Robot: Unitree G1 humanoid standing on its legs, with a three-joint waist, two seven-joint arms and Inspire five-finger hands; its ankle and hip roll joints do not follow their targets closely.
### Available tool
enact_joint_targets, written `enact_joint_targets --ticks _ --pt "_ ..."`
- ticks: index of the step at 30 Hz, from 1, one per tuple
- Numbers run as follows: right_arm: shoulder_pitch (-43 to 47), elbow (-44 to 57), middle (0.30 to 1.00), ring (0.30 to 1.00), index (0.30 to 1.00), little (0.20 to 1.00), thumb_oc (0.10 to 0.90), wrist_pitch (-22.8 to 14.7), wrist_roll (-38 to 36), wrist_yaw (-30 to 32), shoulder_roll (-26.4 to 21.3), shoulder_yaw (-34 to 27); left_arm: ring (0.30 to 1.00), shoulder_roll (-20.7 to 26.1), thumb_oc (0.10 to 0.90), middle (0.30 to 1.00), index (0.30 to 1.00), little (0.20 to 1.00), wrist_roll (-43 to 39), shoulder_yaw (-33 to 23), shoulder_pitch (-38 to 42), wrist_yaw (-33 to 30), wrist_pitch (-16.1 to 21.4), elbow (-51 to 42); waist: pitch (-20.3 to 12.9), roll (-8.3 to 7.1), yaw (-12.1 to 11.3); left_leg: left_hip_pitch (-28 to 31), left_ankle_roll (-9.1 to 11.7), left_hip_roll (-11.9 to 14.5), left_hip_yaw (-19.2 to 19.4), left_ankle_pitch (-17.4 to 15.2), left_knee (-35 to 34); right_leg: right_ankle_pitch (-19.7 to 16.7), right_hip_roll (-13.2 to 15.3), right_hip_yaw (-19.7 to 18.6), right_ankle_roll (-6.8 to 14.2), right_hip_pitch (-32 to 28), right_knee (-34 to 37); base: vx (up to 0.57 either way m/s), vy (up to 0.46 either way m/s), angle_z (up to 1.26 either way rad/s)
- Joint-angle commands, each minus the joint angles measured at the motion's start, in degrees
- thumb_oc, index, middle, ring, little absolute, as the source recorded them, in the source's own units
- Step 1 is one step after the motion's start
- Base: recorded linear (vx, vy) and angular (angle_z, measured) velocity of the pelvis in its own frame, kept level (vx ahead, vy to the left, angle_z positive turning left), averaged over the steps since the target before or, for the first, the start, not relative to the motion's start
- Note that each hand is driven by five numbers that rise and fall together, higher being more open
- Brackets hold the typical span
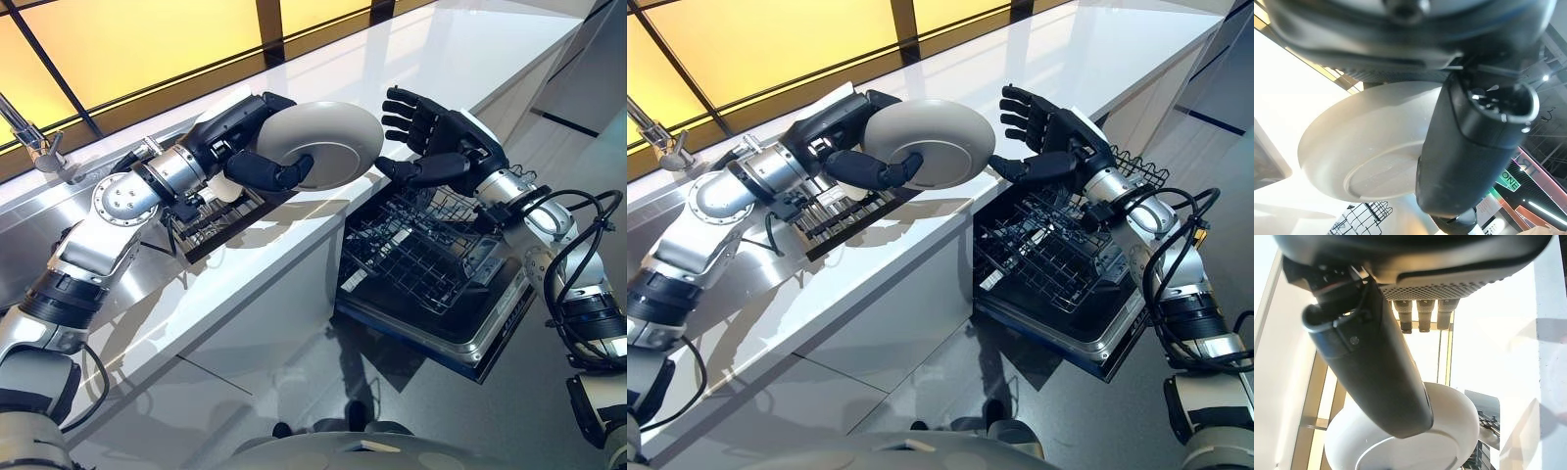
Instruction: Pick up plates and place into dishwasher.
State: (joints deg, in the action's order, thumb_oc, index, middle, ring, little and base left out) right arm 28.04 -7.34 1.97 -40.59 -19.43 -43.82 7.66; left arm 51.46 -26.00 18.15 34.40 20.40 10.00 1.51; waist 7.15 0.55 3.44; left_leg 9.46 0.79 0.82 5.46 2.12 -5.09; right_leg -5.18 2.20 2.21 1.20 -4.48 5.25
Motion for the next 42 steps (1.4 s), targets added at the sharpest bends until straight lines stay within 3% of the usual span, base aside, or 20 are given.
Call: enact_joint_targets --ticks 1,11,20,33,42 --pt "10.1 6.18 0.9 0.9 0.9 0.9 0.8 -5.82 -6.28 -3.0 1.46 0.42 0.3 -2.85 0.1 0.3 0.3 0.2 -3.62 0.95 9.43 -2.01 4.5 2.03 -6.22 -1.79 0.07 -1.03 -0.3 -1.33 -2.11 -1.49 0.09 -0.21 1.81 1.82 3.55 -2.59 -0.25 0.0 0.0 0.0" --pt "10.76 6.57 0.9 0.9 0.9 0.9 0.8 -3.72 -7.27 -6.27 3.77 2.82 0.3 -4.18 0.1 0.3 0.3 0.2 1.58 3.03 12.68 -6.65 7.14 4.93 -6.13 -1.92 0.53 -0.86 -0.34 -1.35 -1.81 -1.51 0.09 -0.27 1.76 1.6 3.48 -2.68 -0.25 0.0 0.0 0.0" --pt "9.71 5.69 0.9 0.9 0.9 0.9 0.8 -2.2 -5.49 -7.17 0.47 2.08 0.3 0.89 0.1 0.3 0.3 0.2 2.59 2.64 14.05 -5.88 8.52 8.01 -6.25 -1.62 0.8 -0.95 -0.1 -1.11 -1.3 -1.21 0.09 -0.37 1.75 1.56 3.56 -2.48 -0.25 0.0 0.0 0.0" --pt "9.01 4.99 0.9 0.9 0.9 0.9 0.8 -3.35 -6.49 -6.52 0.34 1.23 0.3 2.26 0.1 0.3 0.3 0.2 1.12 1.28 12.08 -3.88 8.87 9.23 -6.19 -1.47 0.16 -0.99 -0.21 -1.37 -2.06 -1.31 0.09 -0.14 1.83 2.17 3.51 -2.73 -0.25 0.0 0.0 0.0" --pt "10.56 4.78 0.9 0.9 0.9 0.9 0.8 -4.87 -8.75 -6.6 2.1 1.59 0.3 -0.75 0.1 0.3 0.3 0.2 -0.04 2.72 12.52 -3.31 8.87 10.17 -6.15 -1.52 0.34 -0.99 -0.31 -1.46 -2.07 -1.37 0.09 -0.2 1.7 1.87 3.46 -2.64 -0.25 0.0 0.0 0.0"
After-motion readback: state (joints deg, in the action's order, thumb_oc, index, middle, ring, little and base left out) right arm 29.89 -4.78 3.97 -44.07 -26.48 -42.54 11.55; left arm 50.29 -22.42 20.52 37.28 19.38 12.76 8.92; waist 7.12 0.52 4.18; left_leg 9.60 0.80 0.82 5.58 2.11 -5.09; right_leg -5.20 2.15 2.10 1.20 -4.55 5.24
